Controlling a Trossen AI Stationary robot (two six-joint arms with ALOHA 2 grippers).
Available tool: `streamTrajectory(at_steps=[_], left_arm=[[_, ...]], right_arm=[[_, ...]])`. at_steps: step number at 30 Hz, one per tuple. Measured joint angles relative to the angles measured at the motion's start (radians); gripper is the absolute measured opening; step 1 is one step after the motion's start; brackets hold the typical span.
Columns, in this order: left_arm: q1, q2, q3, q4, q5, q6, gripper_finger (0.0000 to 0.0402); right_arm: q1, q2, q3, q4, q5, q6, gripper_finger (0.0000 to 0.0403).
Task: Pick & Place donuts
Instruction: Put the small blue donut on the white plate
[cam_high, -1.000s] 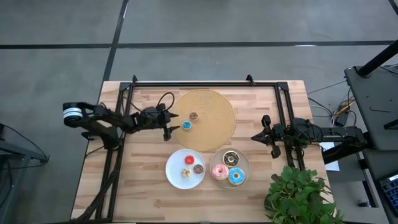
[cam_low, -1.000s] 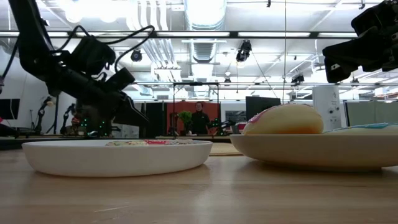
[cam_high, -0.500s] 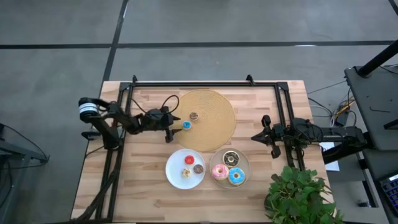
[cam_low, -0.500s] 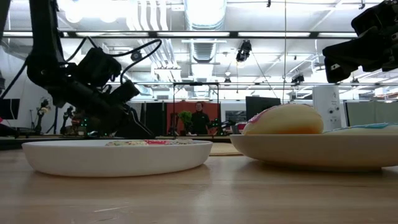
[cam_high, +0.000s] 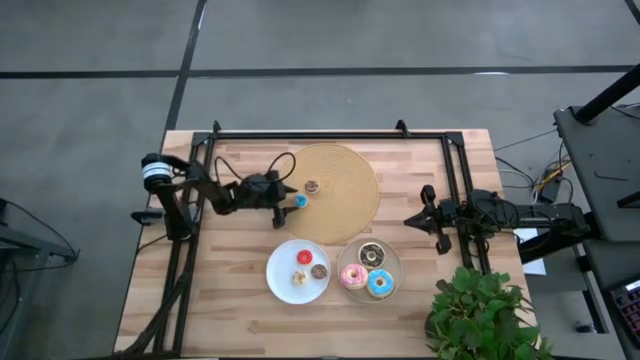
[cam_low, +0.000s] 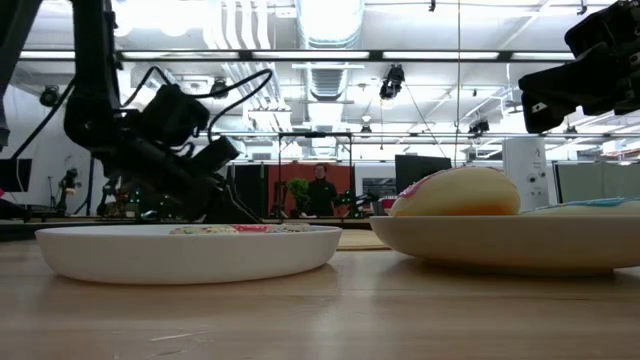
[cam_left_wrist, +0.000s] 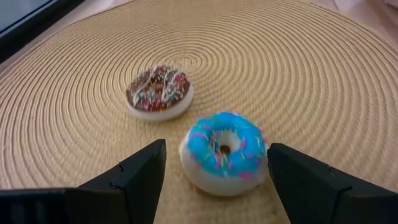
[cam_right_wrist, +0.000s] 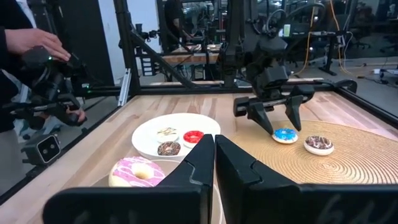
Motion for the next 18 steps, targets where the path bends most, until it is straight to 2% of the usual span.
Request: streamTrajectory(at_steps=[18], left_arm=[[0.003, 0.04, 0.027, -0.005, 0.033, 0.001, 0.0252]], right_arm=[[0.0, -0.001, 0.0, 0.0, 0.0, 0.004, 0.0008]])
